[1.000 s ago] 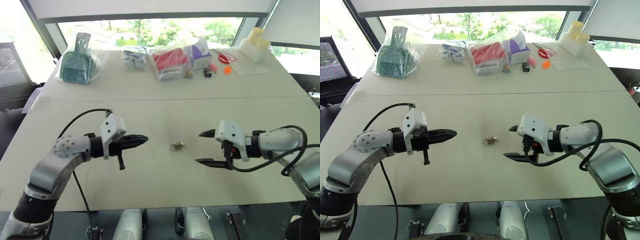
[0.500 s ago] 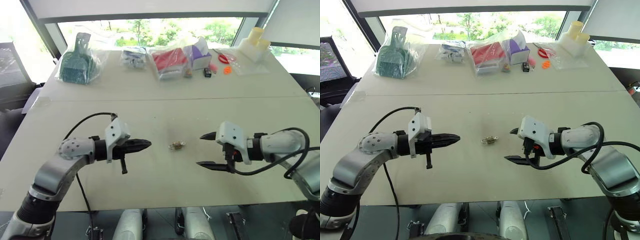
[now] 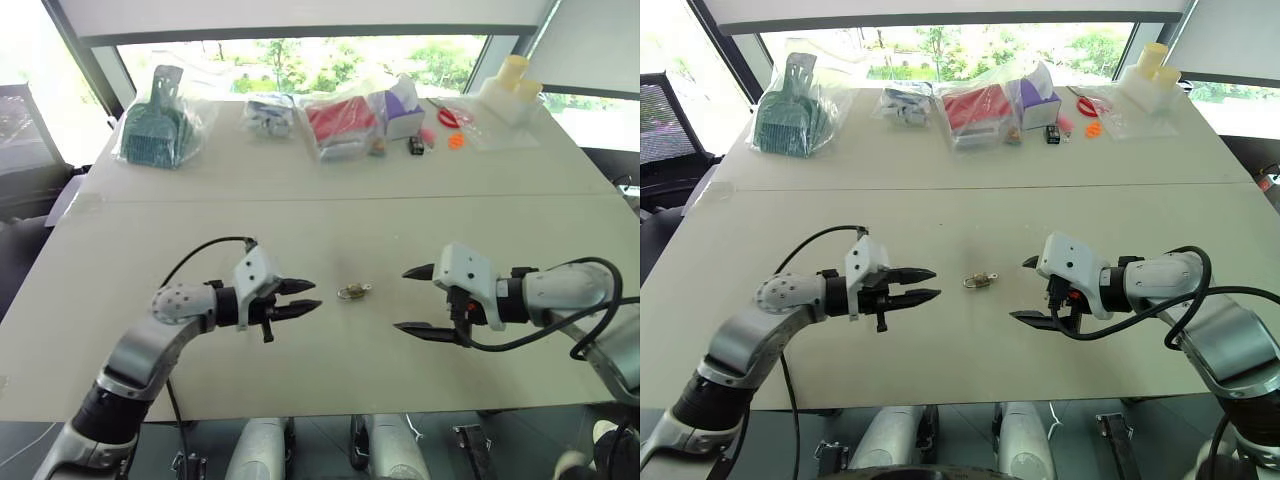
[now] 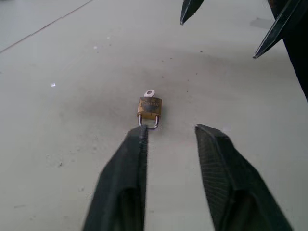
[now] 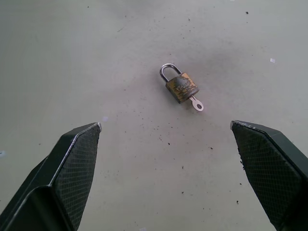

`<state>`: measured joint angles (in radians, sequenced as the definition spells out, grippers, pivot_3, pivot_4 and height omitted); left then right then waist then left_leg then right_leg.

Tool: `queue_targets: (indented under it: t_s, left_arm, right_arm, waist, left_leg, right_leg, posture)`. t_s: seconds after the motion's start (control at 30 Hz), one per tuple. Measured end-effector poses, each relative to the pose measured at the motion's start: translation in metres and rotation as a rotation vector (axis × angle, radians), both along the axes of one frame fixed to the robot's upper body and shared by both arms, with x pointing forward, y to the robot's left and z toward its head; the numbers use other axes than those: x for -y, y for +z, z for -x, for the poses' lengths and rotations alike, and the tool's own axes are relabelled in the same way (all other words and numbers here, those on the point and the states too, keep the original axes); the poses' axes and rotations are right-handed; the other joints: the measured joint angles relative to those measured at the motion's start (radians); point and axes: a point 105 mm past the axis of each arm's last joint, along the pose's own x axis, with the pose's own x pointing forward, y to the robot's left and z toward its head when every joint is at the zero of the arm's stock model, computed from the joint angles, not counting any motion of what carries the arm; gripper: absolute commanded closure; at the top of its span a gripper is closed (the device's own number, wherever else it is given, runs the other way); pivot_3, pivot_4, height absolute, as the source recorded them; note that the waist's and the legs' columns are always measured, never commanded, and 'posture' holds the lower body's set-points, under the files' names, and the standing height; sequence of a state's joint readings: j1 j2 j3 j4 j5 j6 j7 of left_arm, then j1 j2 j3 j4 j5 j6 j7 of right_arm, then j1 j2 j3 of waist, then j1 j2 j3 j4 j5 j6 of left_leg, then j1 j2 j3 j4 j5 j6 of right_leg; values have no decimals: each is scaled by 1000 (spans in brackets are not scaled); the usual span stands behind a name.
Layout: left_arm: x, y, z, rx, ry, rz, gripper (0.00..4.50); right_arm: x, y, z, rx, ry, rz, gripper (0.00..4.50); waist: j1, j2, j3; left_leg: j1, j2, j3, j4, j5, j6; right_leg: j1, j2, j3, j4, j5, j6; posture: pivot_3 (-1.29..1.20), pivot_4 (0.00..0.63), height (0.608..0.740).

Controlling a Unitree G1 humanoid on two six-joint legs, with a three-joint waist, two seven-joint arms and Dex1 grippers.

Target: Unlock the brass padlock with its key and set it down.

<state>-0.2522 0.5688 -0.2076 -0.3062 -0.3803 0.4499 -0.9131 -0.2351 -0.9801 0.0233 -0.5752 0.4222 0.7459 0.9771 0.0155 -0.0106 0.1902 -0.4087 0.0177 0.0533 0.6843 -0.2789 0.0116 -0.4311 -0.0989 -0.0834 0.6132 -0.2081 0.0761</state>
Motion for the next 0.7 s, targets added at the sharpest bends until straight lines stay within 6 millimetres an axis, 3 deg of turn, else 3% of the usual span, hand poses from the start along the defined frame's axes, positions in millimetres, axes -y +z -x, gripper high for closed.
queue_targets:
  t_s: [0.1, 0.13, 0.4, 0.7]
  left_arm:
    - [13, -8, -9, 6, -13, 2, 189]
    - [18, -10, -13, 14, -16, 2, 84]
    - [51, -34, -29, 27, -71, -41, 84]
    - [64, -40, -47, 74, -51, -47, 84]
  right_arm:
    - [-1, 1, 0, 1, -2, -4, 0]
    - [-1, 1, 0, 2, -1, -5, 0]
    - [-3, 2, 0, 16, -16, -9, 0]
    - [-4, -1, 4, 12, -28, -11, 0]
  waist:
    - [2, 0, 0]
    - [2, 0, 0]
    - [0, 0, 0]
    - [3, 0, 0]
  left_leg:
    - [0, 0, 0, 0, 0, 0]
    - [0, 0, 0, 0, 0, 0]
    - [0, -1, 0, 0, 0, 0]
    - [0, 0, 0, 1, 0, 0]
  right_leg:
    - [0, 0, 0, 0, 0, 0]
    - [0, 0, 0, 0, 0, 0]
    - [0, 0, 0, 0, 0, 1]
    - [0, 0, 0, 0, 1, 1]
  posture:
    - [0, 150, 740]
    - [0, 150, 740]
    - [0, 150, 740]
    - [0, 150, 740]
